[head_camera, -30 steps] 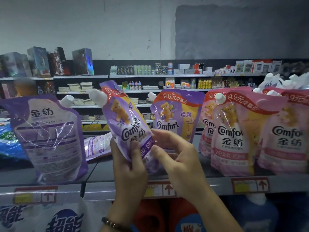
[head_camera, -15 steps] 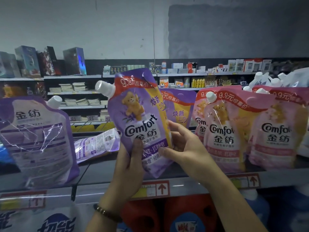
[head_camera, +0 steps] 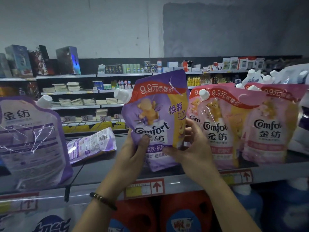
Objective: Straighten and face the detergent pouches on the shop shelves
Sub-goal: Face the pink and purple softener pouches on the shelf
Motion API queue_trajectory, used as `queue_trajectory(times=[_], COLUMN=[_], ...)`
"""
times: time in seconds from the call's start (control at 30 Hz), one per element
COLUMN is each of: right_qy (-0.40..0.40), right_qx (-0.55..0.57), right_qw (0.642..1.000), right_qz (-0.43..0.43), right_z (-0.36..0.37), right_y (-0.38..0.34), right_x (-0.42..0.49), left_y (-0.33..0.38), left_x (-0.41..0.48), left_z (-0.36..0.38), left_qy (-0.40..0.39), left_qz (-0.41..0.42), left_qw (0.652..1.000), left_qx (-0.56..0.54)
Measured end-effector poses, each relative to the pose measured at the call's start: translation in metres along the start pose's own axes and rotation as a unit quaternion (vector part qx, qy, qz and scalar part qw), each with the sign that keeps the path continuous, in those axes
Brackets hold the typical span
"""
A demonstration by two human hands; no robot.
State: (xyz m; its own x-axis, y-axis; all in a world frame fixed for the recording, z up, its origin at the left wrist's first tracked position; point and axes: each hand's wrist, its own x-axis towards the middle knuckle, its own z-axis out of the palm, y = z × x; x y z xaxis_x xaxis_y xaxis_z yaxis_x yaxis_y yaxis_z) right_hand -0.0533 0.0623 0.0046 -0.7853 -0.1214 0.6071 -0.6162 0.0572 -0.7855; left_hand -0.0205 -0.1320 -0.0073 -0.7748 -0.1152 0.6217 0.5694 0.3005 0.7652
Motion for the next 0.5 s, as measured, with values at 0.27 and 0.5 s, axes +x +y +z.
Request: queue_trajectory(times=[0.27, 0.5], right_qy=[0.047, 0.068], right_qx=[-0.024, -0.04], right_qw=[0.998, 0.996], right_qz=[0.015, 0.027], right_z=[0.001, 0.0], right_y=[0.014, 0.017], right_x=[-0.011, -0.021], left_y=[-0.004, -0.004], left_x=[0.004, 0.004], left_z=[-0.004, -0.001], left_qy=[-0.036, -0.08], left_qz=[-0.02, -0.043], left_qw=[0.998, 0.996], left_qx=[0.038, -0.001])
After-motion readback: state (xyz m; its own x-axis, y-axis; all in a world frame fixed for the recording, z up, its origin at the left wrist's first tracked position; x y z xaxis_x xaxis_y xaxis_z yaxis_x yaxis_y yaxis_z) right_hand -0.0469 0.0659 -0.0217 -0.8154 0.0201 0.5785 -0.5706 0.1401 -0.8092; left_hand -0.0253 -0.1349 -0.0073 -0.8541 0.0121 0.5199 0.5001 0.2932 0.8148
